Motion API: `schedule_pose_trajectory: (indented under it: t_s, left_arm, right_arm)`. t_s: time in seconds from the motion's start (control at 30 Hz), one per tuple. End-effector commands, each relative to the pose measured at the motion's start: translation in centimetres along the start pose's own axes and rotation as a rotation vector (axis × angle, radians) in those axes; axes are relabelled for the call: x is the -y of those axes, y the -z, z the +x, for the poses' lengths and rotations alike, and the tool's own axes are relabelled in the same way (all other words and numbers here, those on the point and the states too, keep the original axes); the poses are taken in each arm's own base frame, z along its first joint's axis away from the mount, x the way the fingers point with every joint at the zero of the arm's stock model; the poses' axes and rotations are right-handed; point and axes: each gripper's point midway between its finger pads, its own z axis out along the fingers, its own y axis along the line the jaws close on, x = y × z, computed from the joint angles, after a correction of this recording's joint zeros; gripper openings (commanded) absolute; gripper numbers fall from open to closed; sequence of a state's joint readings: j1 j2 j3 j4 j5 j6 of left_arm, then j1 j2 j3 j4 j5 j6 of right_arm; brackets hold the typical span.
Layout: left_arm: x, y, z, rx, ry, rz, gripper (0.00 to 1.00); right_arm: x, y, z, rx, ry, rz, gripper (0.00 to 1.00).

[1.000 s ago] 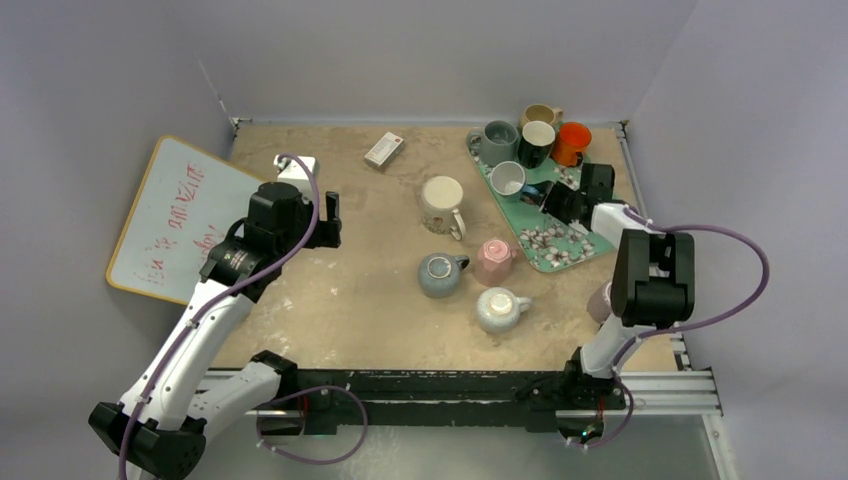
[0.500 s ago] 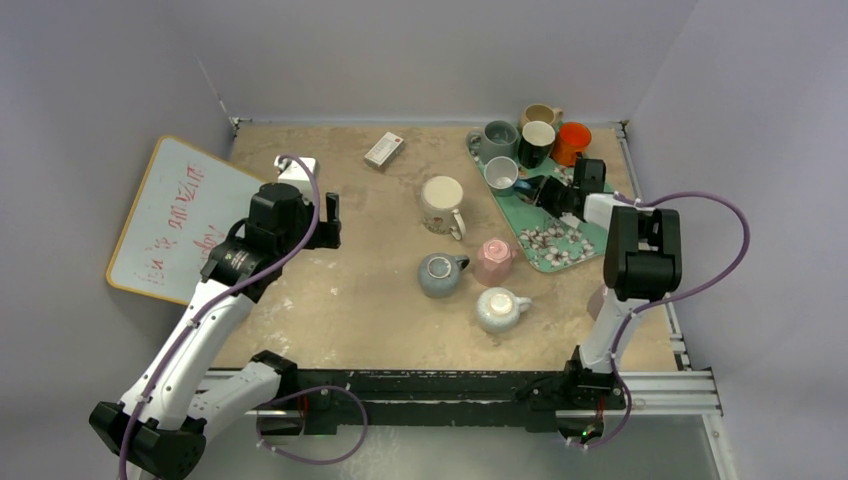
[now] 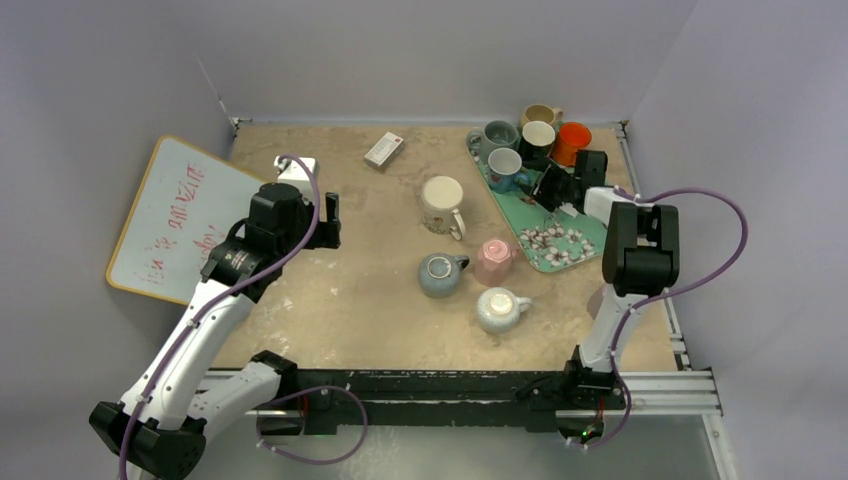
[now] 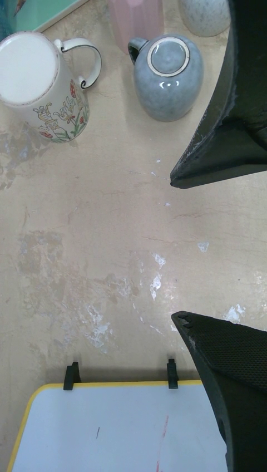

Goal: Turn the mug right side up
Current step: Place the cup on the tray.

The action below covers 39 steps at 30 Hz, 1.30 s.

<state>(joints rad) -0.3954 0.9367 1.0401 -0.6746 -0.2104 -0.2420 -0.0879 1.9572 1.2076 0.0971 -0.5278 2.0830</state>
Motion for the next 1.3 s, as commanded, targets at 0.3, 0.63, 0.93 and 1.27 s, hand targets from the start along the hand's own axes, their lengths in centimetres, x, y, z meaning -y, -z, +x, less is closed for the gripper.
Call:
schedule_pose_trajectory:
  t_s: [0.3, 0.63, 0.93, 1.27]
  left_arm:
    - [0.1, 0.1, -0.6, 0.027, -0.012, 0.008, 0.8]
    - [-0.1, 0.1, -0.5, 0.026, -0.012, -0.001, 0.8]
    - [0.3, -0.1, -0.4, 0.019, -0.006, 0.016, 0.82]
    - [0.5, 0.3, -0.7, 0.029, -0.001, 0.033, 0.82]
  right_arm:
    - [-2.7, 0.7, 1.5, 0.0, 0.028, -0.039, 0.48]
    - [-3.1, 1.2, 2.1, 0.002, 0.085, -0.047, 0.47]
    - [-3.7, 4.4, 4.1, 0.052, 0.42, -0.115, 0.47]
    - [-4.1, 7.9, 5.7, 0.144, 1.033, -0.225, 0.44]
